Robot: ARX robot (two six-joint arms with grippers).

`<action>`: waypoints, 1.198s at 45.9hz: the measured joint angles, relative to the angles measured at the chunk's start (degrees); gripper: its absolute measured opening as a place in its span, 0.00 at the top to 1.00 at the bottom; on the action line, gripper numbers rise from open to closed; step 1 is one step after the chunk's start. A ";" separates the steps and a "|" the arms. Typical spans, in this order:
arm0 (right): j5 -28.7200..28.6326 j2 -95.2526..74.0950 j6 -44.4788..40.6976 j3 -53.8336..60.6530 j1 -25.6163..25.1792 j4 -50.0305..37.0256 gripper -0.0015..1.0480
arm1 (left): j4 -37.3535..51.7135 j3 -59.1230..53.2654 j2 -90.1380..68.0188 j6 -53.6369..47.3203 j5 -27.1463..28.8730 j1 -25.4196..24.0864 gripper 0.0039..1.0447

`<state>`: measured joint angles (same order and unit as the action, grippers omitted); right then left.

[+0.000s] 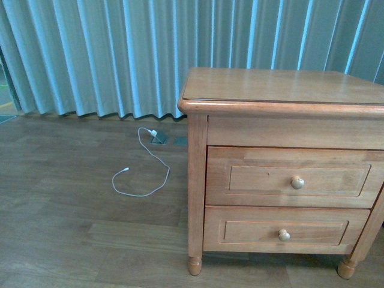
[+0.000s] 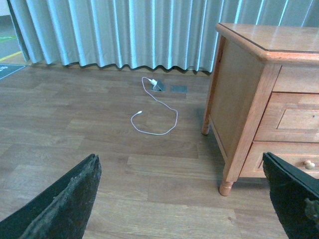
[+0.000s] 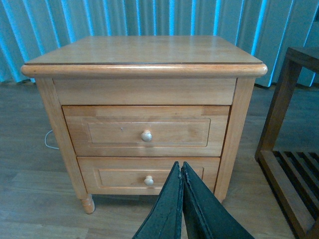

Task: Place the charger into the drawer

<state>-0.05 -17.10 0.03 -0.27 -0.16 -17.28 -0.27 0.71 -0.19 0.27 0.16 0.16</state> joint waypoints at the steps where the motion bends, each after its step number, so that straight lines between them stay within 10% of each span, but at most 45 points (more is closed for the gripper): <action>1: 0.00 0.66 0.00 0.00 0.00 0.72 0.98 | 0.00 -0.02 0.00 0.00 0.00 0.00 0.06; 45: -0.04 16.85 -0.02 -0.04 0.00 17.20 0.98 | 0.00 -0.02 0.00 0.00 0.00 0.00 0.06; 55: -0.04 16.85 -0.04 -0.04 0.00 17.20 0.64 | 0.00 -0.02 0.00 0.00 0.00 0.00 0.06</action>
<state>-0.10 -0.25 -0.01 -0.32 -0.16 -0.08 -0.27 0.69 -0.19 0.27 0.16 0.16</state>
